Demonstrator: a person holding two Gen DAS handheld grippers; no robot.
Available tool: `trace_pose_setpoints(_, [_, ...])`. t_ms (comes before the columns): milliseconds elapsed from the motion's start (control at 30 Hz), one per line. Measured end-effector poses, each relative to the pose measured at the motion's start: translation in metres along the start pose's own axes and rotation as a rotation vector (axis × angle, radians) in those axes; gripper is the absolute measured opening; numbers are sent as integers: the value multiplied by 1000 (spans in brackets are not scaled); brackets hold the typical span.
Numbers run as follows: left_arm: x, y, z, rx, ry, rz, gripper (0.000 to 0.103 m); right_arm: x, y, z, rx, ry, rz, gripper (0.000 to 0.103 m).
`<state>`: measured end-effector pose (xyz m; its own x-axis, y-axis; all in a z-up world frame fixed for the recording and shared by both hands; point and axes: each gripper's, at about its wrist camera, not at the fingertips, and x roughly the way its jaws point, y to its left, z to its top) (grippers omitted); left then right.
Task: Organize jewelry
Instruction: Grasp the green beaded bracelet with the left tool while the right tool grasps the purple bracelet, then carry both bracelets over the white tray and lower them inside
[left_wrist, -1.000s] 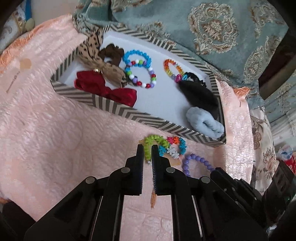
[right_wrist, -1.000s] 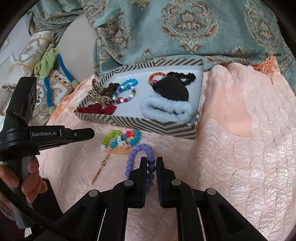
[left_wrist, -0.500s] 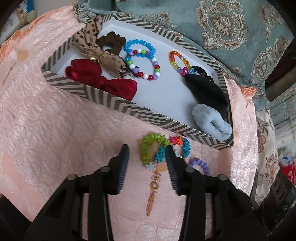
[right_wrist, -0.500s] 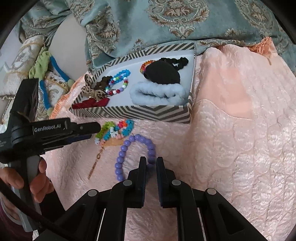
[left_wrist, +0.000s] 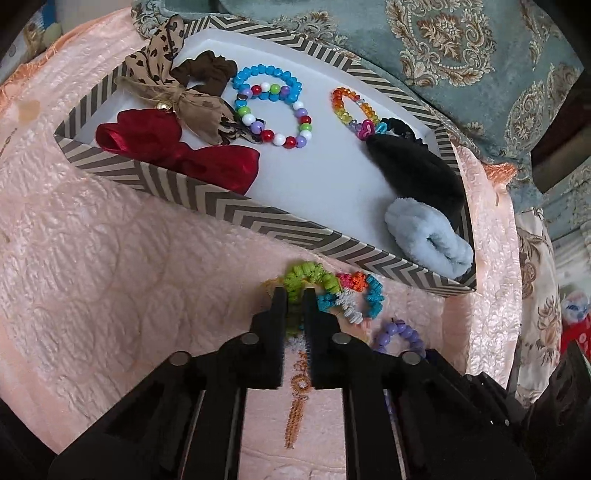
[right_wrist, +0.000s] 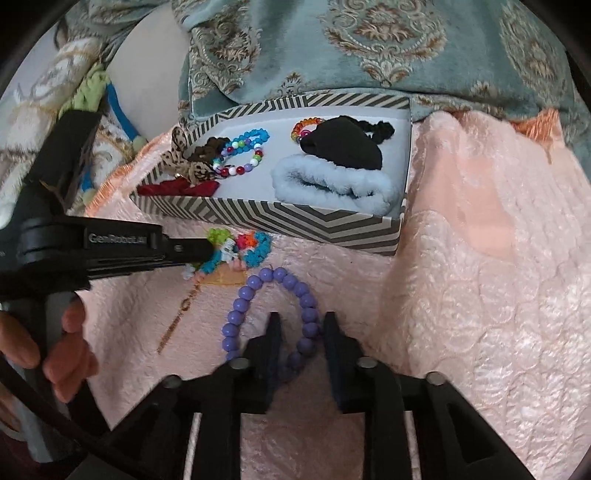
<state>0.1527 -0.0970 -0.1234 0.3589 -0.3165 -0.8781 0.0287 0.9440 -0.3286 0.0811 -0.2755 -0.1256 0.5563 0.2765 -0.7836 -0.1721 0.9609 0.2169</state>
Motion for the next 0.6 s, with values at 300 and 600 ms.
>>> trace_pose_setpoints(300, [-40,7,-4,12,-50,-32,5,-28,0,4,44,-65,62,9])
trace_pose_setpoints(600, [-91,3,-7,52,-127,-63,5,-64,8,15,61,-131,109,9])
